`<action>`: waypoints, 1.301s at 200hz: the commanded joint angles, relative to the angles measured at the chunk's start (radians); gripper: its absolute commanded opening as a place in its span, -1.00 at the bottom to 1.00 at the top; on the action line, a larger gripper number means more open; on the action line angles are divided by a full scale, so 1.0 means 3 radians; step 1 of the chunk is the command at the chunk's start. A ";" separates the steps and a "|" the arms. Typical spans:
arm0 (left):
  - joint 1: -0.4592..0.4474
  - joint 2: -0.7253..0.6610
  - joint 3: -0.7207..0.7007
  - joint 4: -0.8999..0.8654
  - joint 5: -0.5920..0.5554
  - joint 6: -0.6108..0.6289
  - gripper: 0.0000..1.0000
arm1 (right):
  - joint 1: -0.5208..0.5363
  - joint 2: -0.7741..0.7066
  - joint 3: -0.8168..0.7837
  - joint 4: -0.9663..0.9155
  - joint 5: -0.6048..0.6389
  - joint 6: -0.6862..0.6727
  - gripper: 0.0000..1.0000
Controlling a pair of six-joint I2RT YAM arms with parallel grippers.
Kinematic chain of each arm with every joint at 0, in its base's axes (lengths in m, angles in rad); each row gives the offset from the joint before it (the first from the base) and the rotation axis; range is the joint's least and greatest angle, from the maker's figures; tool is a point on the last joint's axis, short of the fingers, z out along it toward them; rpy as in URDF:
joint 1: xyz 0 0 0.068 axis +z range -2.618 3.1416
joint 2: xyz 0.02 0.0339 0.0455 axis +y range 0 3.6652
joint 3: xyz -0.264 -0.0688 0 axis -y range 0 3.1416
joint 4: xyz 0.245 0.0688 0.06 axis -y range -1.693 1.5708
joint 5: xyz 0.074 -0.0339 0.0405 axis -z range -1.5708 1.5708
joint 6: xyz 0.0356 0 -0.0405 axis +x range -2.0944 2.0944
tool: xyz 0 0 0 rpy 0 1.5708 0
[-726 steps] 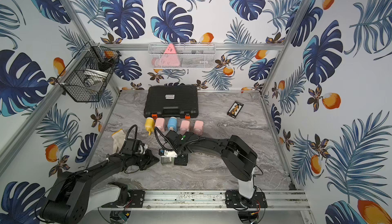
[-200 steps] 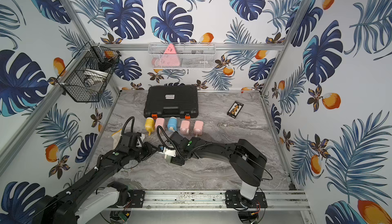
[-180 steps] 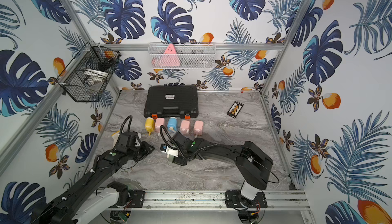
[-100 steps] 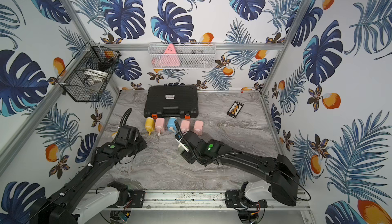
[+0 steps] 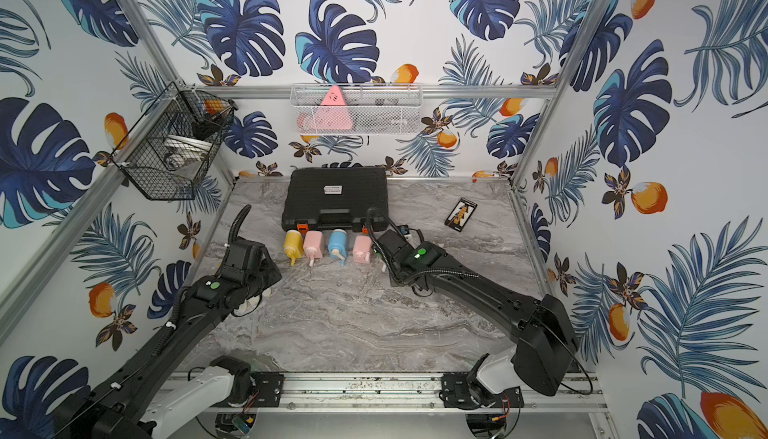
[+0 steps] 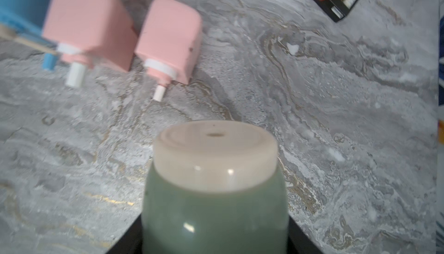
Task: Put the tray back into the pencil sharpener
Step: Place the pencil sharpener at the center of the board.
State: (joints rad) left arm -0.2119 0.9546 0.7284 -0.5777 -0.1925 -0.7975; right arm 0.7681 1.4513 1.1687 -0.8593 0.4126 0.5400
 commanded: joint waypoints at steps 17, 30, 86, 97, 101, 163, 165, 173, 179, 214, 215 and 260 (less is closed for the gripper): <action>0.0006 -0.0098 0.0032 -0.0088 -0.0131 -0.0066 -0.34 | -0.0463 0.0243 0.0095 0.0162 -0.0413 0.0184 -0.53; 0.0012 -0.0143 0.0012 -0.0111 -0.0146 -0.0081 -0.34 | -0.0551 0.0408 0.0208 0.0125 -0.0405 0.0158 -0.51; 0.0013 -0.0254 -0.0018 -0.0249 -0.0180 -0.0118 -0.33 | -0.0966 0.1097 0.0607 0.0291 -0.0659 0.0002 -0.46; 0.0014 -0.0265 -0.0018 -0.0276 -0.0192 -0.0110 -0.33 | -0.1009 0.1232 0.0709 0.0275 -0.0698 -0.0029 -0.43; 0.0011 -0.0275 -0.0021 -0.0281 -0.0195 -0.0113 -0.33 | -0.1024 0.1277 0.0743 0.0269 -0.0718 -0.0034 -0.42; 0.0011 -0.0273 -0.0072 -0.0252 -0.0177 -0.0152 -0.32 | -0.1139 0.1655 0.0975 0.0218 -0.0798 -0.0116 -0.30; 0.0012 -0.0268 -0.0071 -0.0254 -0.0179 -0.0150 -0.32 | -0.1139 0.1662 0.0979 0.0214 -0.0796 -0.0117 -0.30; 0.0013 -0.0256 -0.0071 -0.0250 -0.0179 -0.0159 -0.32 | -0.1143 0.1692 0.0991 0.0210 -0.0792 -0.0130 -0.27; 0.0013 -0.0253 -0.0071 -0.0250 -0.0177 -0.0159 -0.32 | -0.1144 0.1712 0.0998 0.0210 -0.0791 -0.0140 -0.25; 0.0012 -0.0233 -0.0081 -0.0227 -0.0186 -0.0164 -0.32 | -0.1145 0.1791 0.1034 0.0177 -0.0769 -0.0163 0.09; 0.0014 -0.0233 -0.0081 -0.0227 -0.0186 -0.0164 -0.32 | -0.1145 0.1793 0.1034 0.0179 -0.0770 -0.0163 0.11; 0.0014 -0.0194 -0.0071 -0.0206 -0.0184 -0.0169 -0.32 | -0.1144 0.1726 0.1016 0.0165 -0.0754 -0.0195 0.73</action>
State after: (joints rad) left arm -0.2089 0.8906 0.7048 -0.6510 -0.2348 -0.8391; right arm 0.4244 1.9827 1.4738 -0.8032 0.1753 0.4881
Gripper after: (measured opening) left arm 0.338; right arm 0.821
